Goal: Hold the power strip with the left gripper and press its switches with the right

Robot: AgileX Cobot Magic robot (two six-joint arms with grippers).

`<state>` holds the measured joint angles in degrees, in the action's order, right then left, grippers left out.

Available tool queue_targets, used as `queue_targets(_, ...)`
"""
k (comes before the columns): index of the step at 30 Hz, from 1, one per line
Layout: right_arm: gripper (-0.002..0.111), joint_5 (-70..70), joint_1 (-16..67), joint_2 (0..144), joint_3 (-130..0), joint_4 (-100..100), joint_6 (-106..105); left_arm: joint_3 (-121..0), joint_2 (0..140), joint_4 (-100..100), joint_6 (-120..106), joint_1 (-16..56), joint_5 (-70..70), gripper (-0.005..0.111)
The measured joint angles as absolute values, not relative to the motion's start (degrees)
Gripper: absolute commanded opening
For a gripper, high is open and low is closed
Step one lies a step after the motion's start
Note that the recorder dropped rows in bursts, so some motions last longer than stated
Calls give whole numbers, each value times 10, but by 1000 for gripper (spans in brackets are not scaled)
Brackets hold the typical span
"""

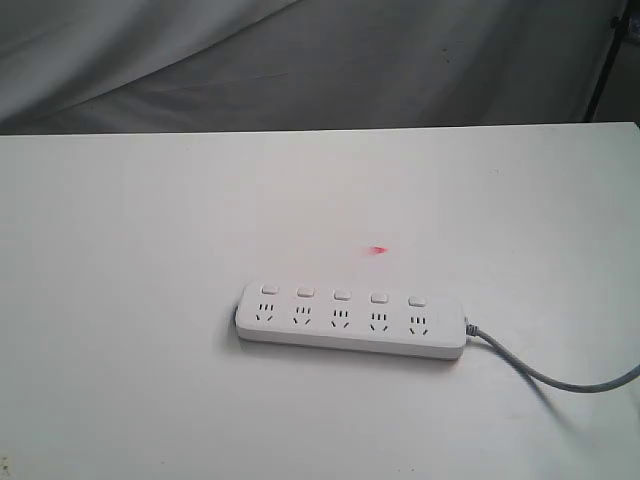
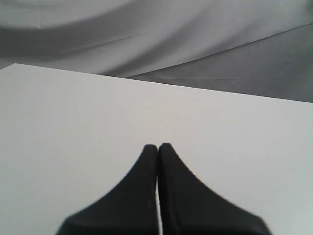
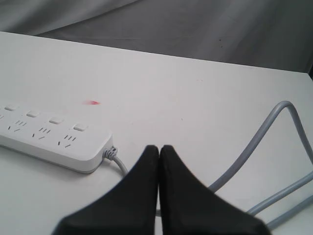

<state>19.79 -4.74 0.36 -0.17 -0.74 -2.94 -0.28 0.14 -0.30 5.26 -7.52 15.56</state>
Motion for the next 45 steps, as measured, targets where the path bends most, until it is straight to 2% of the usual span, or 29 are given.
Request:
queue_targets(36,0,198,-47,4,-2,-7,-29,-4,1,3,40,-75,172,0)
queue_targets(43,0,198,-47,4,-2,-7,-29,-80,6,0,-4,-75,211,0)
queue_targets(45,0,198,-47,4,-2,-7,-29,-118,46,-17,-47,-74,211,0)
